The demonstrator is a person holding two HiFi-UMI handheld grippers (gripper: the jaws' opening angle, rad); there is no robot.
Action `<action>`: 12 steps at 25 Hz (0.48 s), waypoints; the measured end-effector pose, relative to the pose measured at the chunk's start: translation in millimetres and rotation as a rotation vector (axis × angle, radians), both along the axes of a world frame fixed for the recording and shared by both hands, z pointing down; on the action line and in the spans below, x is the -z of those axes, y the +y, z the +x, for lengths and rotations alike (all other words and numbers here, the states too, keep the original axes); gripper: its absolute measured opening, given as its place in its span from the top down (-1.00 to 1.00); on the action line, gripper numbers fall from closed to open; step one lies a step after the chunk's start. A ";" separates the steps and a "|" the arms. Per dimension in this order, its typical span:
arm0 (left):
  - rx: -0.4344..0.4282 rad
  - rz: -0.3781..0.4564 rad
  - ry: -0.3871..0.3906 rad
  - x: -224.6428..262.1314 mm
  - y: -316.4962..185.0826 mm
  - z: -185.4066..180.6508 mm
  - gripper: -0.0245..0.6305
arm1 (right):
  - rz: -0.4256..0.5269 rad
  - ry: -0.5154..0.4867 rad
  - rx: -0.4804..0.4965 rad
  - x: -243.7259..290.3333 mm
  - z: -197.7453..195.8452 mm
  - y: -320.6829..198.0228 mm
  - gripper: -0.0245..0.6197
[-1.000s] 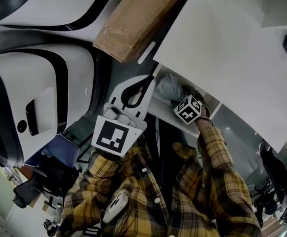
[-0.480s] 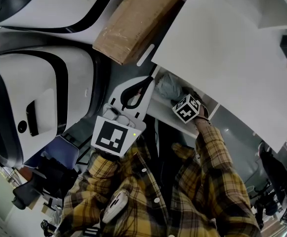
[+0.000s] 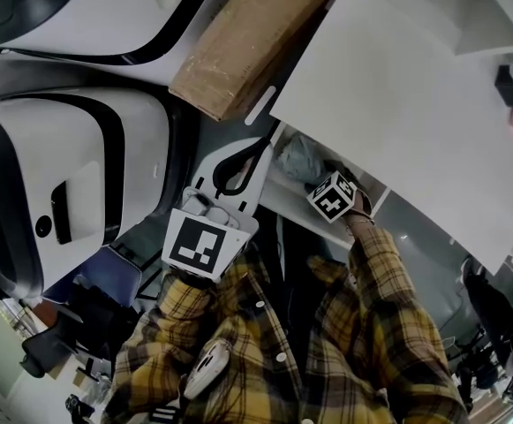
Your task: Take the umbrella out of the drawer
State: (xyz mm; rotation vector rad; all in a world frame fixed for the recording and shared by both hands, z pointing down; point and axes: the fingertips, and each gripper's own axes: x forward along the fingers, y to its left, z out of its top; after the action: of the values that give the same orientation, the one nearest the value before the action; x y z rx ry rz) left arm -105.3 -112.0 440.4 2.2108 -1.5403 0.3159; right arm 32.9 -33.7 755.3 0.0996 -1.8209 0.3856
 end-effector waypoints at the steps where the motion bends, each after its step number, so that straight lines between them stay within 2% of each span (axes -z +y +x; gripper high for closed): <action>1: 0.000 0.003 0.000 1.2 0.1 -0.1 0.86 | 0.002 -0.002 0.003 2.2 0.0 0.2 -0.03; 12: -0.023 0.054 -0.015 25.0 -5.6 -0.1 0.86 | 0.038 -0.027 0.024 27.3 -3.8 -1.5 -0.03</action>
State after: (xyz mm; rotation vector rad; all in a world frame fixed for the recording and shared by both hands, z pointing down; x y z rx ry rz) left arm -105.4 -117.6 415.4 2.2732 -1.5496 0.3018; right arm 29.2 -35.1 728.0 0.0995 -1.8553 0.3368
